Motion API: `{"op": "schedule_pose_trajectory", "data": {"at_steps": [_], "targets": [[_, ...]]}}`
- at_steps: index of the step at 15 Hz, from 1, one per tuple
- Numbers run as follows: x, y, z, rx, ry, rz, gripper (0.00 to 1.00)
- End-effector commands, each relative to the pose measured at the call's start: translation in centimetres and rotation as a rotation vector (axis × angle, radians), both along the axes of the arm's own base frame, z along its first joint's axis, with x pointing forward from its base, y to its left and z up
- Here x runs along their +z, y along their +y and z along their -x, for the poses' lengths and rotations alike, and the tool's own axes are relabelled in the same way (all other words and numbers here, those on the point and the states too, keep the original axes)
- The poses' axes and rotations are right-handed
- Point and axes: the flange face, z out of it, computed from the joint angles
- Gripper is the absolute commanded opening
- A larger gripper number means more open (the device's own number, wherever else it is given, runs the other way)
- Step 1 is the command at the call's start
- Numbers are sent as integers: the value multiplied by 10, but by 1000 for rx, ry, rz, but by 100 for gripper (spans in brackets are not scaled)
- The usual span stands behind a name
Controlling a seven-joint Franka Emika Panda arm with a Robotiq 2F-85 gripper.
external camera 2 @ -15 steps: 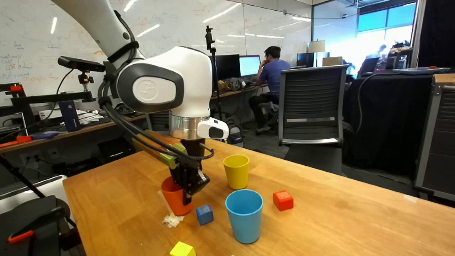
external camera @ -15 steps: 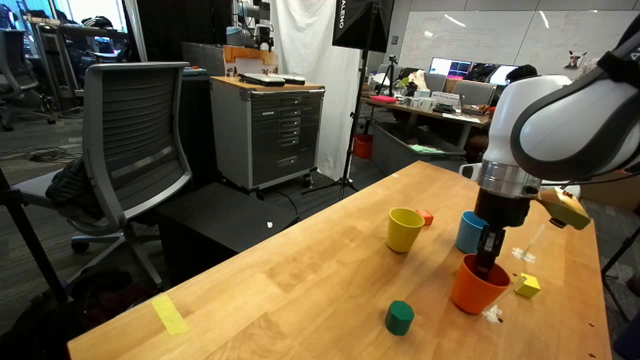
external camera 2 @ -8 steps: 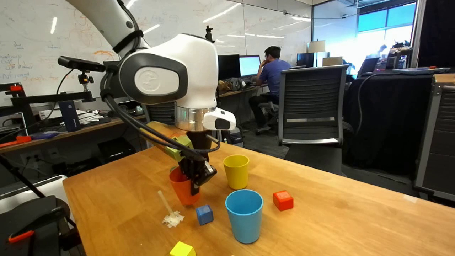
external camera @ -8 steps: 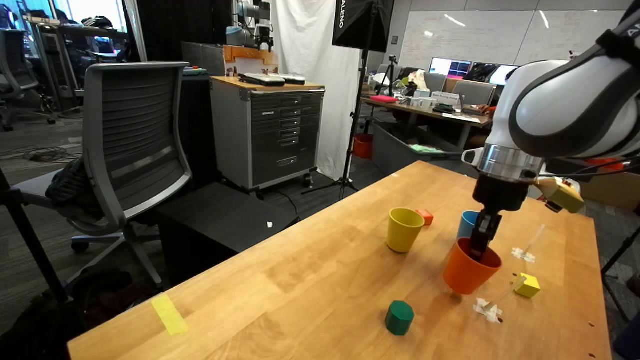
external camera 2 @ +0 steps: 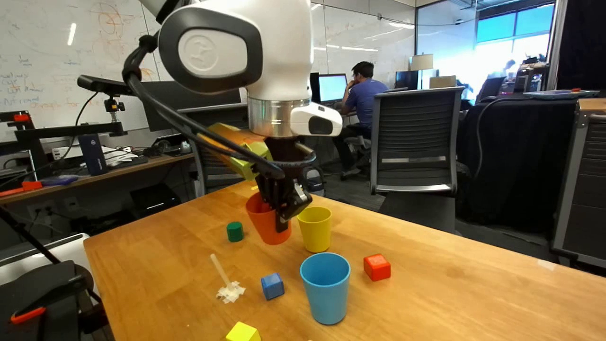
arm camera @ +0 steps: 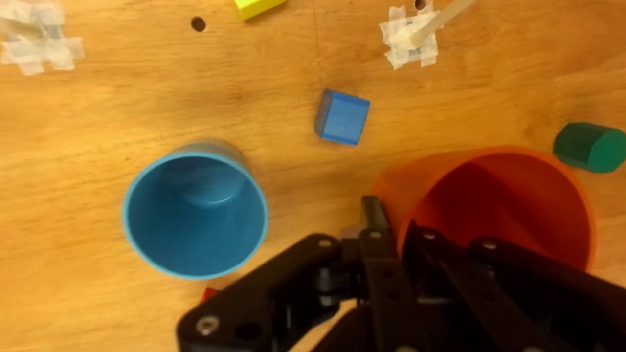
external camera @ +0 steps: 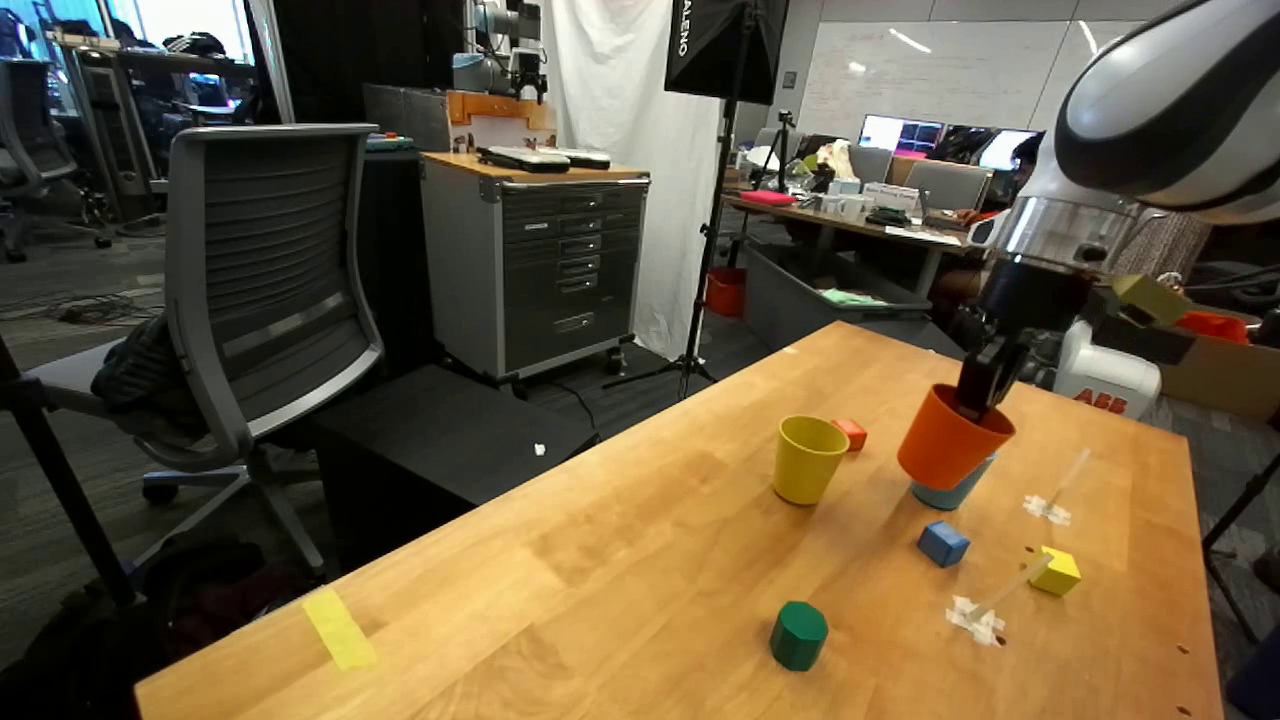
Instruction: Pick up the orange cup and put it inside the blue cup, then pick up the yellow cup and put it inside the orange cup
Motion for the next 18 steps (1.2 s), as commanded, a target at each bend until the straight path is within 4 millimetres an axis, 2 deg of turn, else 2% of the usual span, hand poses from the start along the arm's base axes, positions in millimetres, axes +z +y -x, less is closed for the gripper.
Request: {"op": "schedule_pose_trajectory", "data": {"at_steps": [1,4,7,10,14,18], "targets": [[47,-46,-5,-108,-22,-20,4],[67,-90,-12,-202,-27,-13,4],[68,-115,-16,-266,-8,-5,3],[54,-125,-21,-307,27,-1,4],[29,-126,-29,-331,87,0,3],[13,-128,-32,-344,126,-2,3]]}}
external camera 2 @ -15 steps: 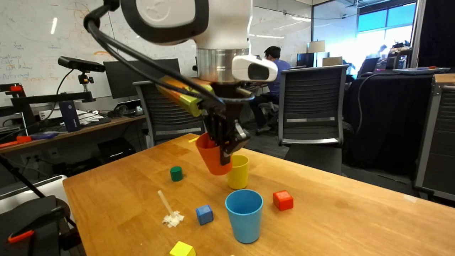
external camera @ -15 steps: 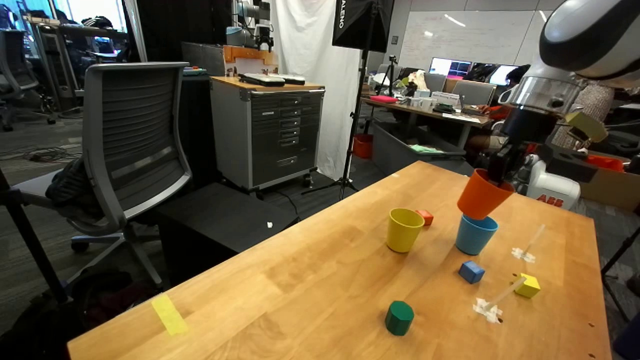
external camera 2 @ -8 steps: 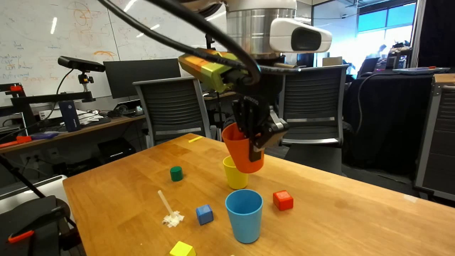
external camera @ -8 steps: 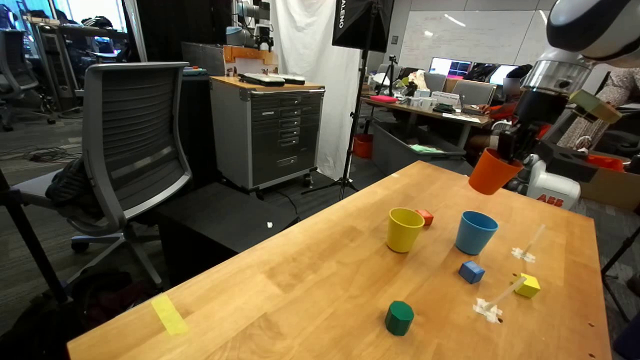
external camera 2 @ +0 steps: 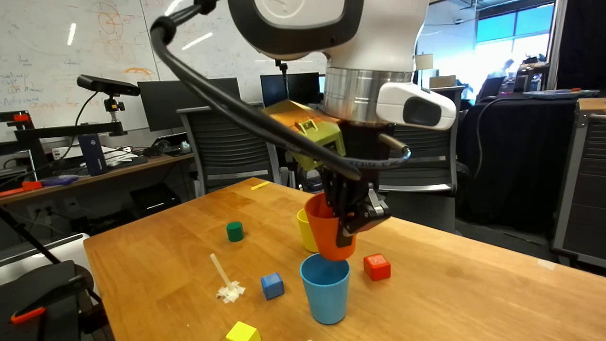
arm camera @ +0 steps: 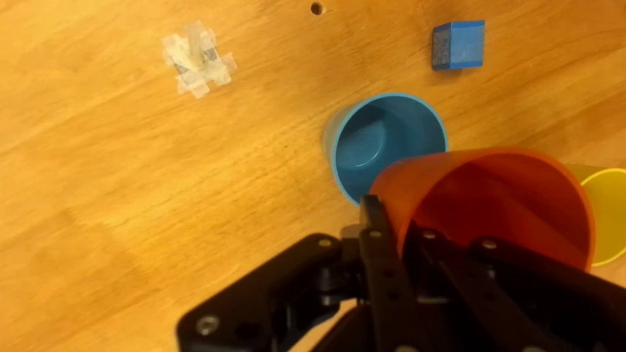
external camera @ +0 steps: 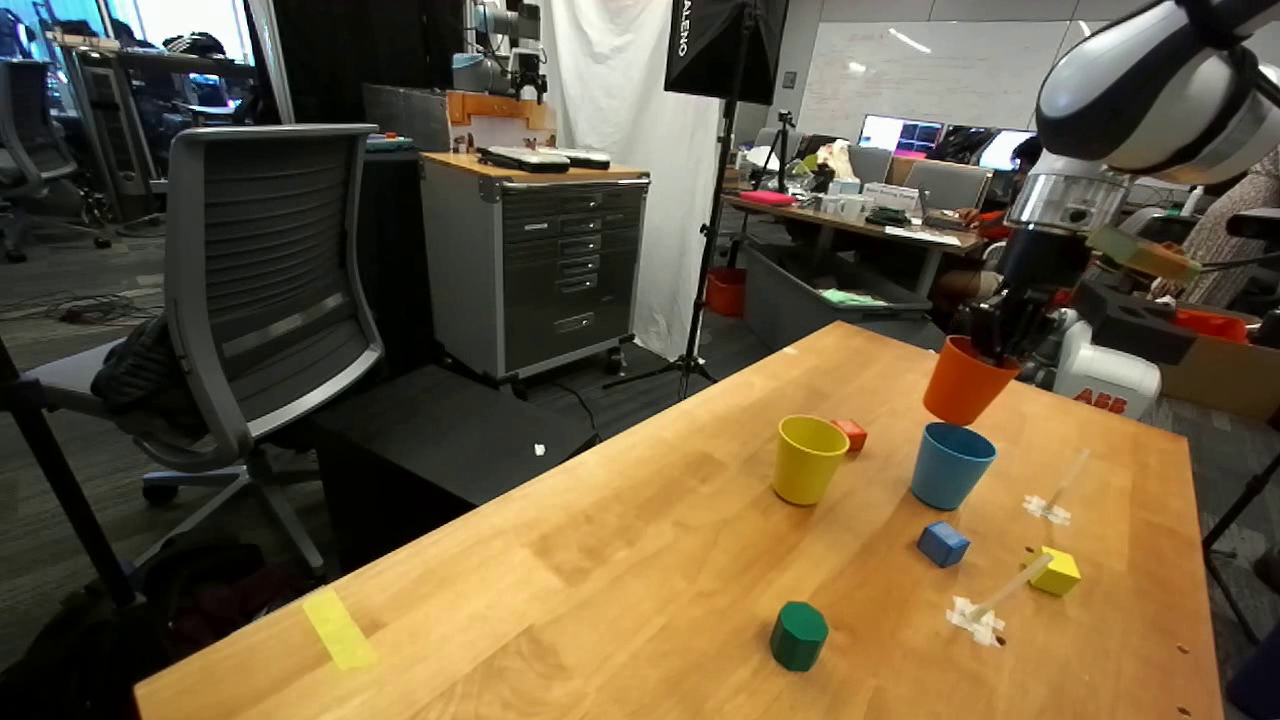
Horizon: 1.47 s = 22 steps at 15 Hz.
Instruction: Pick up the orange cup and put it inside the blue cup, then pick up the yellow cup and put it inside the orange cup
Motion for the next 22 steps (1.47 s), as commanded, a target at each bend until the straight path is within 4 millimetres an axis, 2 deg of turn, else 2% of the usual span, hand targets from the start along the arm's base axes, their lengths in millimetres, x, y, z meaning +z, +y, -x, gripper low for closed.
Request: {"op": "schedule_pose_trajectory", "data": {"at_steps": [1,5,12,22], "targets": [[-2,-5,-10,-18,39,-4,3],[-9,-1,-10,-8,63,1,3],[-5,14,7,47,40,21,3],[-23,7,8,82,13,44,2]]}}
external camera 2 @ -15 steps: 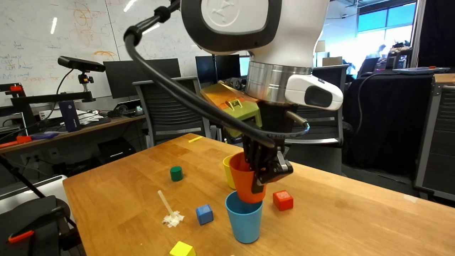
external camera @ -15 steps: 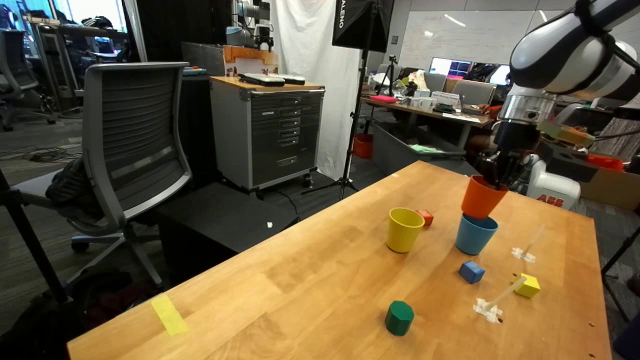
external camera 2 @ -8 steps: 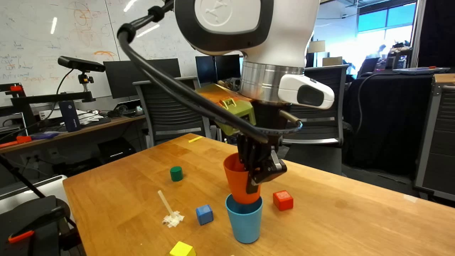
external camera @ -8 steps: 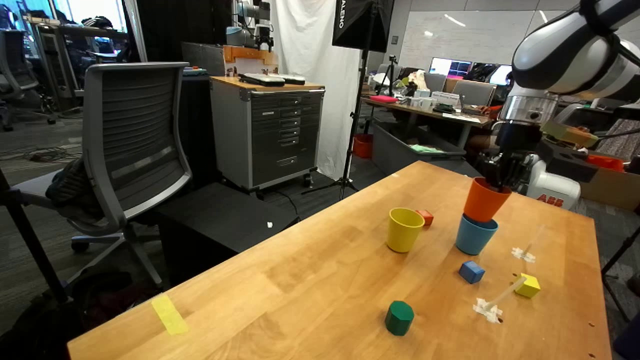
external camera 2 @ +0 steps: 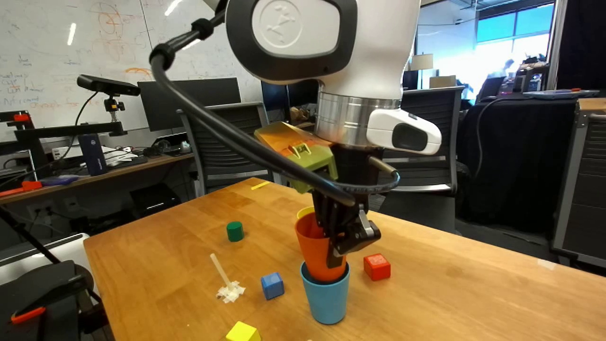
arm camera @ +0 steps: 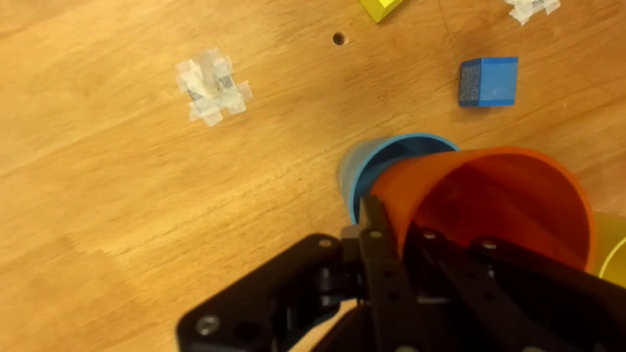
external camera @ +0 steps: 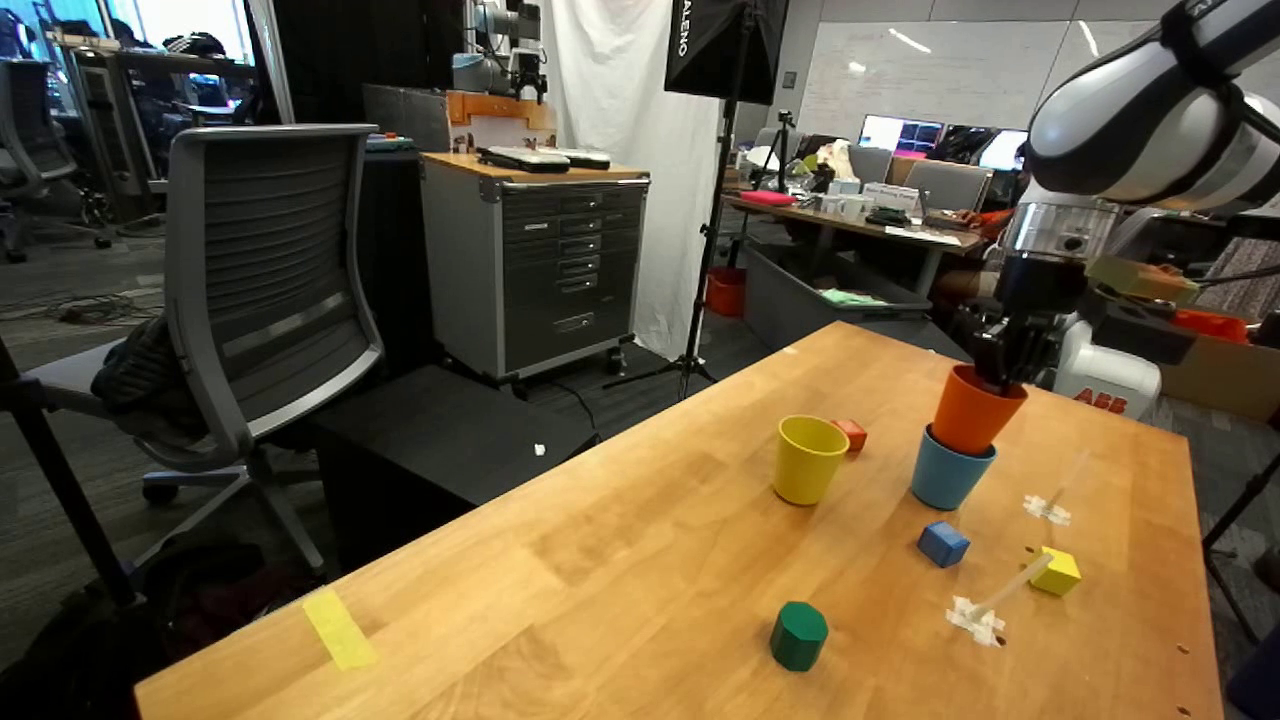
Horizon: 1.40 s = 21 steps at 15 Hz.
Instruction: Pick up the orange cup and put it inside the blue cup, then pick up the yellow cup and put it inside the orange cup
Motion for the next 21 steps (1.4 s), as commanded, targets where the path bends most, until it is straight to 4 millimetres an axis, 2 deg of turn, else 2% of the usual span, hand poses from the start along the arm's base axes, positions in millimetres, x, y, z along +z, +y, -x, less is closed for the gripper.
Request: {"op": "schedule_pose_trajectory", "data": {"at_steps": [1,9,13,15,16,17,18,21], "targets": [[-2,-2,1,52,-46,20,2],[-35,8,6,133,-20,-6,1],[-37,9,5,155,-25,1,1],[-36,9,5,160,-30,4,6],[-35,9,5,162,-33,5,22],[-35,9,5,164,-37,6,32],[-34,9,5,166,-39,8,35],[-32,12,6,175,-47,6,58]]}}
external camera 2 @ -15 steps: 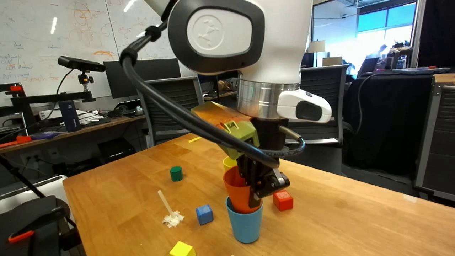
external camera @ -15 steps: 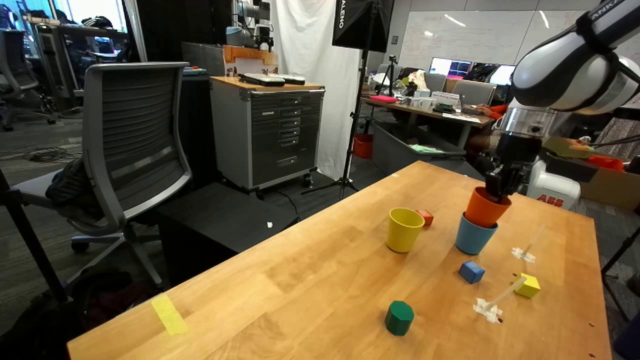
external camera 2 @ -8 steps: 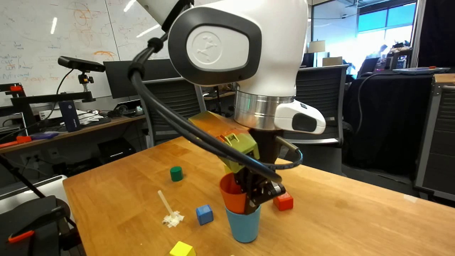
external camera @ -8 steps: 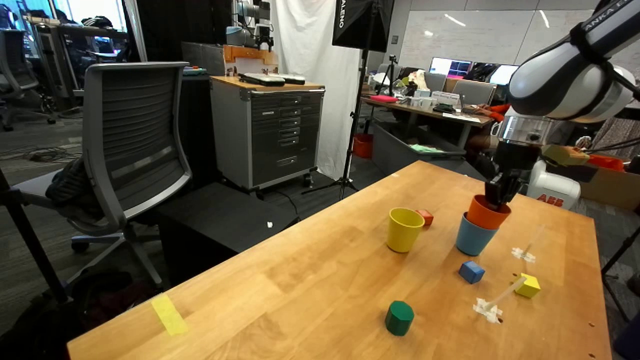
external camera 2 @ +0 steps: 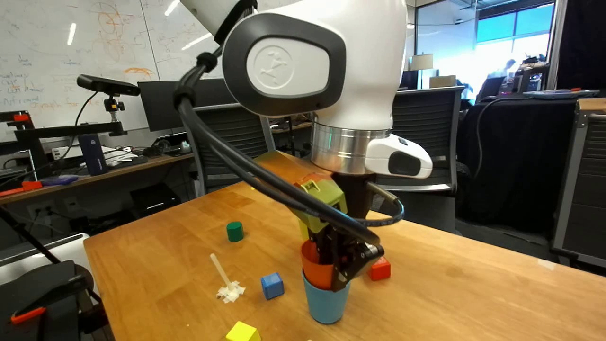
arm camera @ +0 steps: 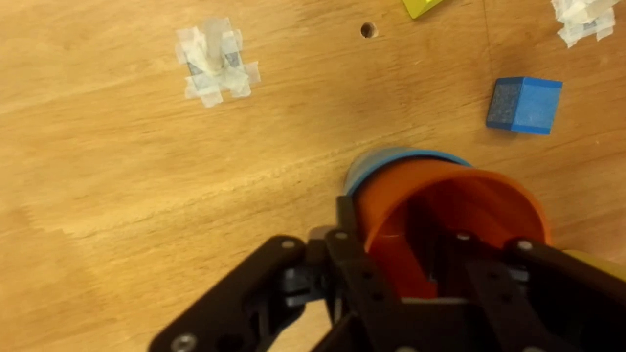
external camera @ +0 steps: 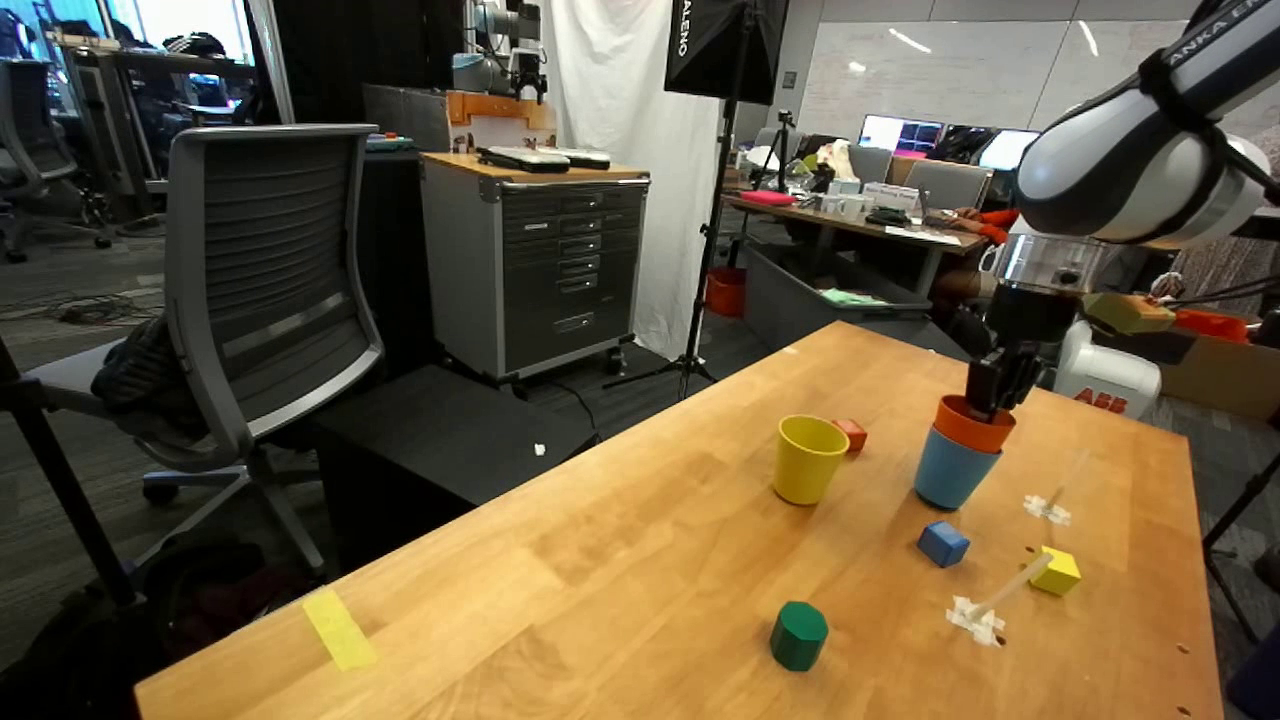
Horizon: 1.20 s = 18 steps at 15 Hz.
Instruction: Pick up the orange cup and put it inside the blue cup, then pick up the yellow cup and put it inside the orange cup
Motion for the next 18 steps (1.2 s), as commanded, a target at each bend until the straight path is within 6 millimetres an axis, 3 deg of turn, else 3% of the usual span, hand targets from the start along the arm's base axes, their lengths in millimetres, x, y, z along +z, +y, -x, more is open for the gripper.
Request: {"op": "schedule_pose_trajectory", "data": {"at_steps": [1,6,12,18], "targets": [[-2,6,4,35,-14,-5,66],[4,19,6,69,-24,-18,100],[16,37,8,116,-55,-22,100],[24,40,12,132,-72,-21,100]]}}
